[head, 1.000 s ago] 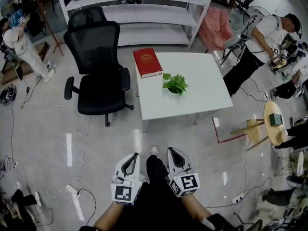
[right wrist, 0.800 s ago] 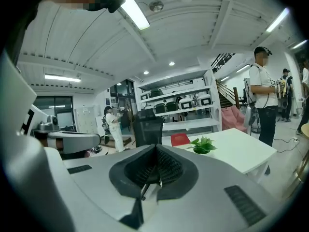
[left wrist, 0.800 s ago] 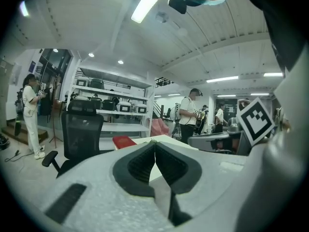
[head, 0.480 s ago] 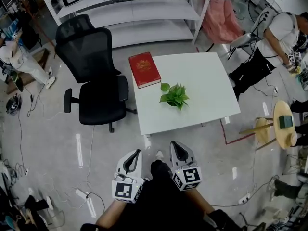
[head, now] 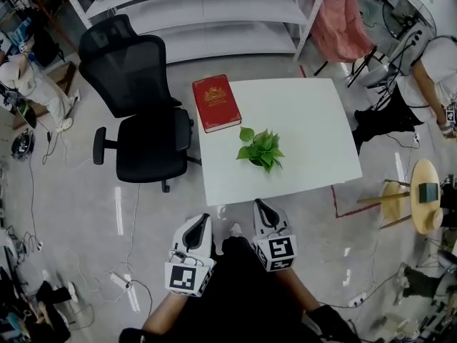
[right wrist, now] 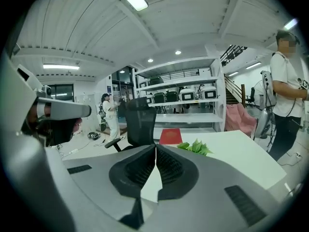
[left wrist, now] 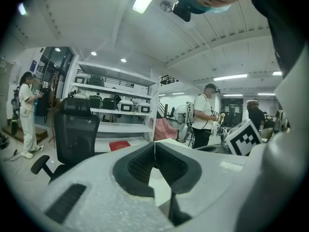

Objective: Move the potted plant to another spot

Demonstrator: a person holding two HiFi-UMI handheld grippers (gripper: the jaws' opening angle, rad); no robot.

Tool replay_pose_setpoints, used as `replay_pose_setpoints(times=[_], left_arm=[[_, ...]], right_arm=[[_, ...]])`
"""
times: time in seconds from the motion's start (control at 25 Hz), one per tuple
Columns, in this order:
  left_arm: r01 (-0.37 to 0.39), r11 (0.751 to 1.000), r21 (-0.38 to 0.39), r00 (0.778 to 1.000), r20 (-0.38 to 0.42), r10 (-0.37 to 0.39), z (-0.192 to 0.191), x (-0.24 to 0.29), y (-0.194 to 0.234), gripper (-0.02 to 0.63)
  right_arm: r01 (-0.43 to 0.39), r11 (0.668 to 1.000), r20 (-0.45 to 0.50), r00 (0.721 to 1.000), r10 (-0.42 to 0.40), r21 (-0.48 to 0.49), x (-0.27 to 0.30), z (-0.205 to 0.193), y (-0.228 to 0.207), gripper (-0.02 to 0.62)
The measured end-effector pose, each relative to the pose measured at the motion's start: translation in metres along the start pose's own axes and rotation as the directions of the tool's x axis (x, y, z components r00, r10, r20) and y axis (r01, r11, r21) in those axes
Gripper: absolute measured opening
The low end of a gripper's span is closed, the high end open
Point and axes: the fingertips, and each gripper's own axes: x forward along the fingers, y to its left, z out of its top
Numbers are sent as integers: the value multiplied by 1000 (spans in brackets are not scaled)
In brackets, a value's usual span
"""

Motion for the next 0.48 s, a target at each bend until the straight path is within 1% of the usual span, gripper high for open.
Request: replay_pose_setpoints(times=[0.12,0.2,0.36,0.48], left_arm=[[9,1000,-5,1000,1,-9,1,15,6,18],[29,1000,1,999,-15,-29,-1,25,10,18],[72,997,5,997,15,-72,5,50,24,18],[116,993,12,993,-14,-116,3,65,31,18]], right_arm=[[9,1000,-28,1000,-9,-16,13,-4,-7,12],[21,999,-49,999,-23,-27,23,-7,-13,12],[25,998,-105,994,-32,-61,49,-19,-20,14],[28,995,-159,986,-42,-92,67,-27,-25,14]])
